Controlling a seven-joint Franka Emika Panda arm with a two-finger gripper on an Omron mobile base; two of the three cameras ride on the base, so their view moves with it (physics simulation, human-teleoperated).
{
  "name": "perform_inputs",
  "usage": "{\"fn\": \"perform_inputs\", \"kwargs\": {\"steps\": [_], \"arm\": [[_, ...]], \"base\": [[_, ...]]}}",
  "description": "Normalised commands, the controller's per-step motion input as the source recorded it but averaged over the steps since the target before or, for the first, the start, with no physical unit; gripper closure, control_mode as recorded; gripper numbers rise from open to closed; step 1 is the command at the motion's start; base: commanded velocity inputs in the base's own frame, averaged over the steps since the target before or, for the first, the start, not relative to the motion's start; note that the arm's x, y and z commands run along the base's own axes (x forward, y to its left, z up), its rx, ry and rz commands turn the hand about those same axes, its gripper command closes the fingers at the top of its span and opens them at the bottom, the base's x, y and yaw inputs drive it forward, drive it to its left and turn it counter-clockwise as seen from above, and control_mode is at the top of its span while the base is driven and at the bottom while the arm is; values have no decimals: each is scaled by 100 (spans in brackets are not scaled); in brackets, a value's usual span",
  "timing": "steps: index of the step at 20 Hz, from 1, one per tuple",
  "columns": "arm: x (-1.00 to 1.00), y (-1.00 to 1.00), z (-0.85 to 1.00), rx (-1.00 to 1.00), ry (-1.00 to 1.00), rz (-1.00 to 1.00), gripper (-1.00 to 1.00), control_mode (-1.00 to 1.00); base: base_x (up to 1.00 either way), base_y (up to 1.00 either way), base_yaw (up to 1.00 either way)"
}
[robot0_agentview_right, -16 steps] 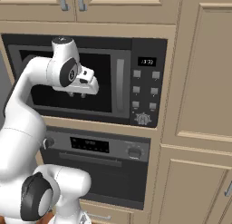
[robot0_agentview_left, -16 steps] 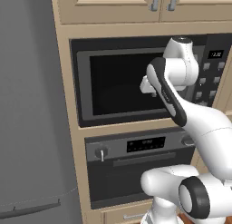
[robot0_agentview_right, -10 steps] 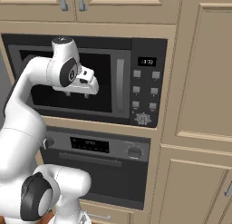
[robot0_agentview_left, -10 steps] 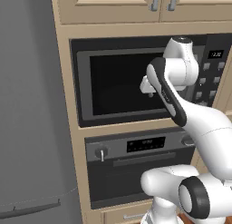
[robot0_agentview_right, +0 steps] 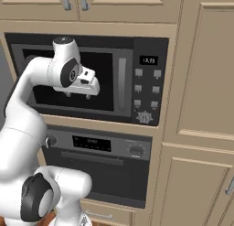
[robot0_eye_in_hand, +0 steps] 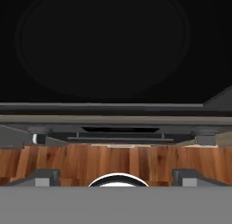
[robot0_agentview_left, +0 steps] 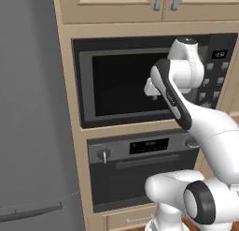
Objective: Take the baked cake out of the oven and place it on the plate for cooling. Then close the oven door.
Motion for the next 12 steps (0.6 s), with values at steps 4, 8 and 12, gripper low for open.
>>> {"fn": "perform_inputs", "kwargs": {"steps": [4,8,12], "arm": [[0,0,0,0,0,0,-100,100],[0,0,0,0,0,0,-100,100],[0,0,0,0,0,0,-100,100]], "base": [[-63,0,0],[-72,0,0],[-32,36,0]]}}
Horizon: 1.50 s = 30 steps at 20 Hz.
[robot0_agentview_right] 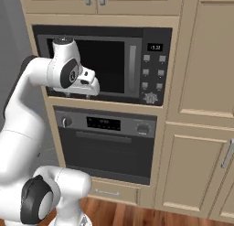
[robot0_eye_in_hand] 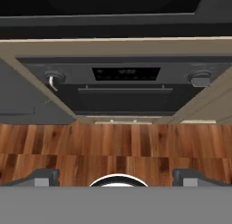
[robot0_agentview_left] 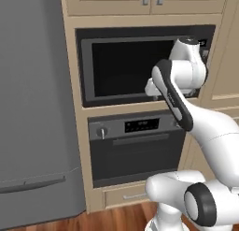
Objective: Take the baked cake out of the oven and place it on the plate for cooling. Then close the oven door.
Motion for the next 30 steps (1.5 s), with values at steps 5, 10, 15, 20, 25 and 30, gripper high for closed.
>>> {"fn": "perform_inputs", "kwargs": {"steps": [5,10,15,20,25,30], "arm": [[0,0,0,0,0,0,-100,100],[0,0,0,0,0,0,-100,100],[0,0,0,0,0,0,-100,100],[-5,-15,-3,4,0,-1,-100,-100],[-12,-94,-28,28,-1,-12,-100,-100],[-18,-100,-52,47,-1,-16,-100,-100]], "base": [[-3,78,0],[0,67,0],[0,13,0],[0,0,0],[0,0,0],[0,0,0]]}}
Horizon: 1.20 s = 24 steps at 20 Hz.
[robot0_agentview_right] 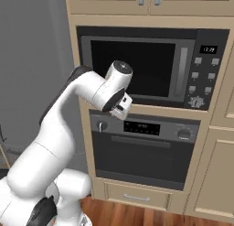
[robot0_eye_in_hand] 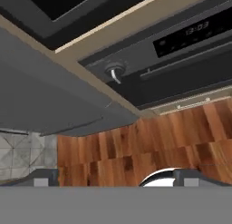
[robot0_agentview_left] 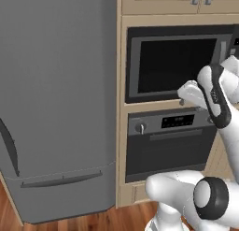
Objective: Take the baked cake out of the oven and place it on the plate for cooling. Then close the oven door.
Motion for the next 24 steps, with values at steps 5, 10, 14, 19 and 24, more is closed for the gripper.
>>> {"fn": "perform_inputs", "kwargs": {"steps": [5,10,14,19,24], "arm": [[-8,-100,-58,44,0,-26,-100,-100],[-1,-93,-77,31,0,-44,-100,-100],[0,-96,-78,27,1,-42,-100,-100],[2,-59,-74,19,0,-22,-100,-100],[11,-26,-62,16,0,-11,-100,-100]], "base": [[0,0,0],[0,0,0],[0,0,0],[0,0,0],[0,0,0]]}}
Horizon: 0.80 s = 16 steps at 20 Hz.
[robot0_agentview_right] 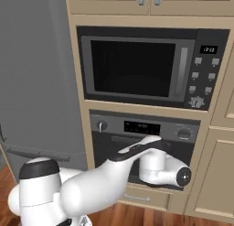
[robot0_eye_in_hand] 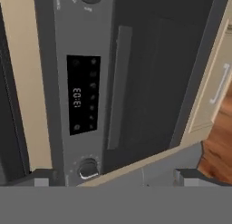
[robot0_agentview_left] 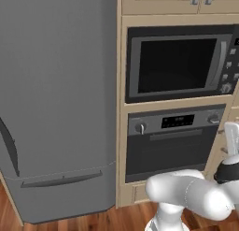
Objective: Take the baked cake out of the oven and place it on the plate for cooling. Then close the oven door.
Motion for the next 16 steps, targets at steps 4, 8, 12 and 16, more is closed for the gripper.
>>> {"fn": "perform_inputs", "kwargs": {"steps": [4,8,12,16], "arm": [[19,-11,-47,16,0,0,-100,-100],[21,-16,-46,17,-3,0,-100,-100],[24,-5,-30,9,-9,0,-100,-100],[37,8,0,3,-11,0,-100,-100]], "base": [[0,0,0],[0,0,0],[0,0,0],[0,0,0]]}}
